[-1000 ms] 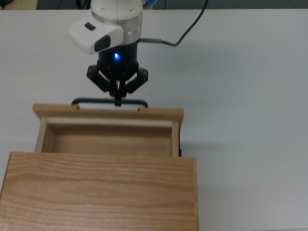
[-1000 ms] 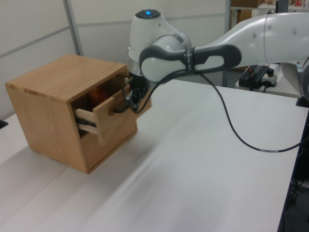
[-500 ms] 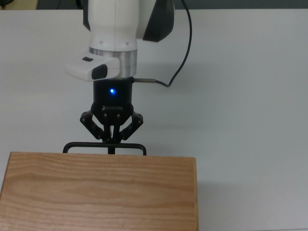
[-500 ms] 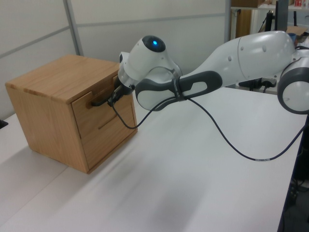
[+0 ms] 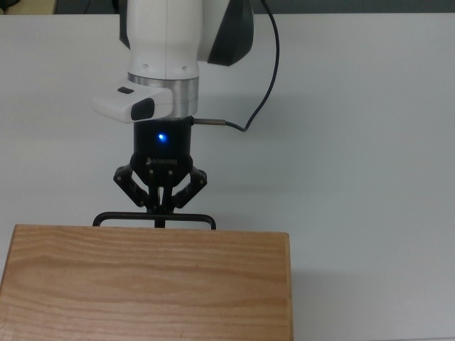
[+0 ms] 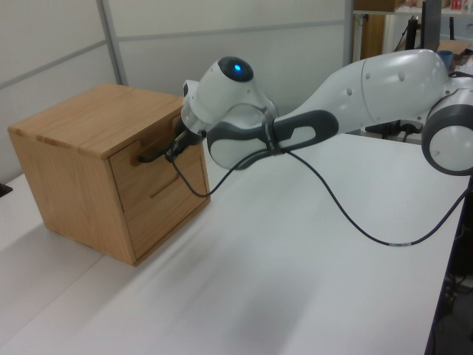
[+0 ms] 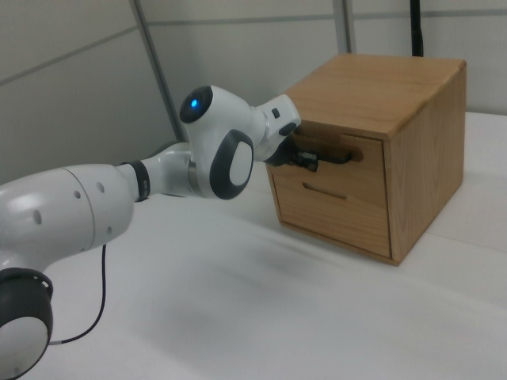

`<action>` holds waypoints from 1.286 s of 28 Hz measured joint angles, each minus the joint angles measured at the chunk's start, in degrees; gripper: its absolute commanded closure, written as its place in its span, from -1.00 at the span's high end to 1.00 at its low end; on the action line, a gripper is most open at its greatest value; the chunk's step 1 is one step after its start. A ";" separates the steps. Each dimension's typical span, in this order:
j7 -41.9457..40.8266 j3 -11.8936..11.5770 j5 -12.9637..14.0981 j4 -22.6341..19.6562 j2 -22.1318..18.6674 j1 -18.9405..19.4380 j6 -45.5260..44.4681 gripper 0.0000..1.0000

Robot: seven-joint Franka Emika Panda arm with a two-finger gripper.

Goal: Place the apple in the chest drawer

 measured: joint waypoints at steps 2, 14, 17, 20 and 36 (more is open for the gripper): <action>0.14 0.02 0.02 0.99 -1.03 0.08 -6.44 -1.00; 0.75 0.28 3.64 2.11 -11.61 1.44 -41.23 -1.00; 0.75 0.33 4.98 2.11 -13.32 1.50 -46.49 -1.00; 0.75 0.41 6.71 2.13 -15.17 1.51 -51.44 0.17; 0.76 0.49 7.97 2.14 -17.48 1.52 -54.54 1.00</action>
